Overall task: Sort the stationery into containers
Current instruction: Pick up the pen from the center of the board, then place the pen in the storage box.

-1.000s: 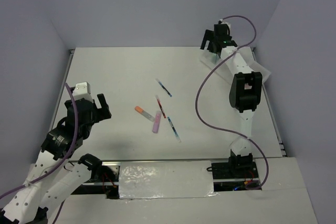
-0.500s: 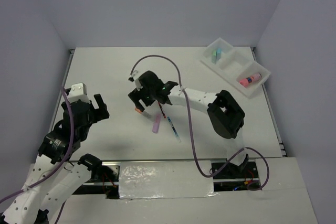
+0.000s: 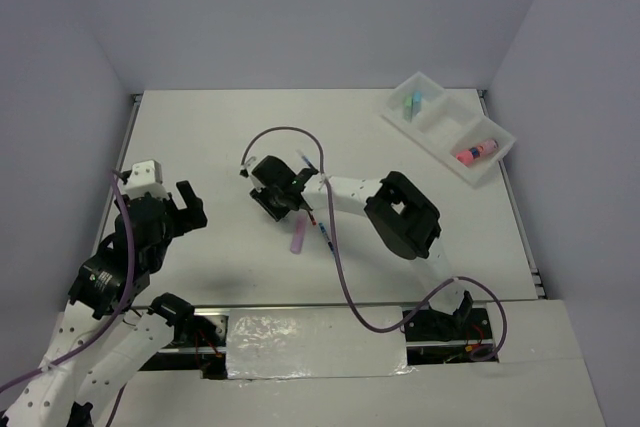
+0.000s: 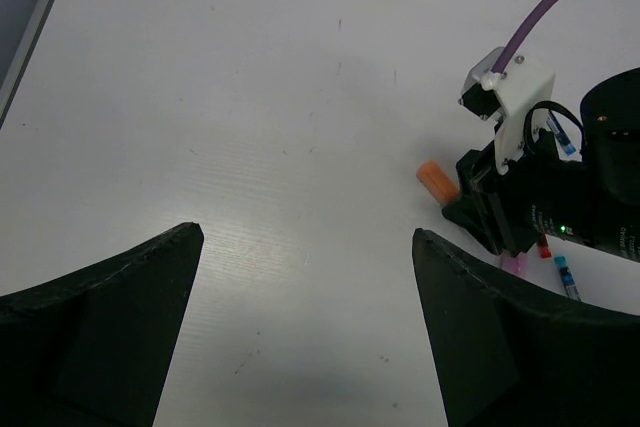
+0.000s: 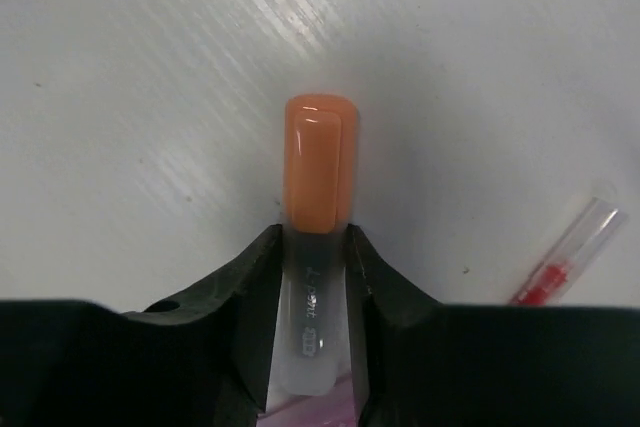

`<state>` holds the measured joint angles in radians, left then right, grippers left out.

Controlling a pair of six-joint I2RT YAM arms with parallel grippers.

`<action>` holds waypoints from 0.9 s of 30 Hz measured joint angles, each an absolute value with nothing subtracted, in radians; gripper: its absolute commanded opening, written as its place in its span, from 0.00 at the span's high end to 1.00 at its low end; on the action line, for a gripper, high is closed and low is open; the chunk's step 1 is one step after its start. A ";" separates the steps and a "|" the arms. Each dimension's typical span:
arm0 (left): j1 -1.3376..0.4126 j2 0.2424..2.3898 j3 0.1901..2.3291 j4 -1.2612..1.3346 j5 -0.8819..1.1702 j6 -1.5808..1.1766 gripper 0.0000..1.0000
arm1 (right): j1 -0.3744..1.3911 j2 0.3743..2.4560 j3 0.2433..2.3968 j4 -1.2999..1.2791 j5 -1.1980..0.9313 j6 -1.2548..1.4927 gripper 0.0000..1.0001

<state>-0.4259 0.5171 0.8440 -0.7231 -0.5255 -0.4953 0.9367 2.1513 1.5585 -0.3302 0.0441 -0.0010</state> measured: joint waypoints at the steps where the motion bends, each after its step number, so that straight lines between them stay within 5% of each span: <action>1: -0.426 0.517 0.844 -0.723 -0.524 -0.495 0.01 | 0.940 2.156 1.560 -0.331 0.042 -0.002 0.69; 4: -0.426 0.517 0.844 -0.723 -0.519 -0.495 0.01 | 0.957 2.164 1.579 -0.336 -0.012 -0.010 1.00; 12: -0.426 0.518 0.844 -0.723 -0.518 -0.494 0.01 | 0.911 2.074 1.528 -0.191 -0.369 0.096 0.96; 21: -0.426 0.602 0.844 -0.709 -0.495 -0.475 0.01 | 0.250 2.018 1.824 -0.221 0.142 0.319 0.93; 27: -0.432 0.797 0.890 -0.680 -0.345 -0.511 0.01 | 0.075 2.181 2.014 -0.298 0.277 0.369 0.90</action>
<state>-0.4324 0.7967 0.8902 -0.6800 -0.3447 -0.5106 0.0750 2.1807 2.0144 -0.2981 0.2768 0.3695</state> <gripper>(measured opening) 0.994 0.333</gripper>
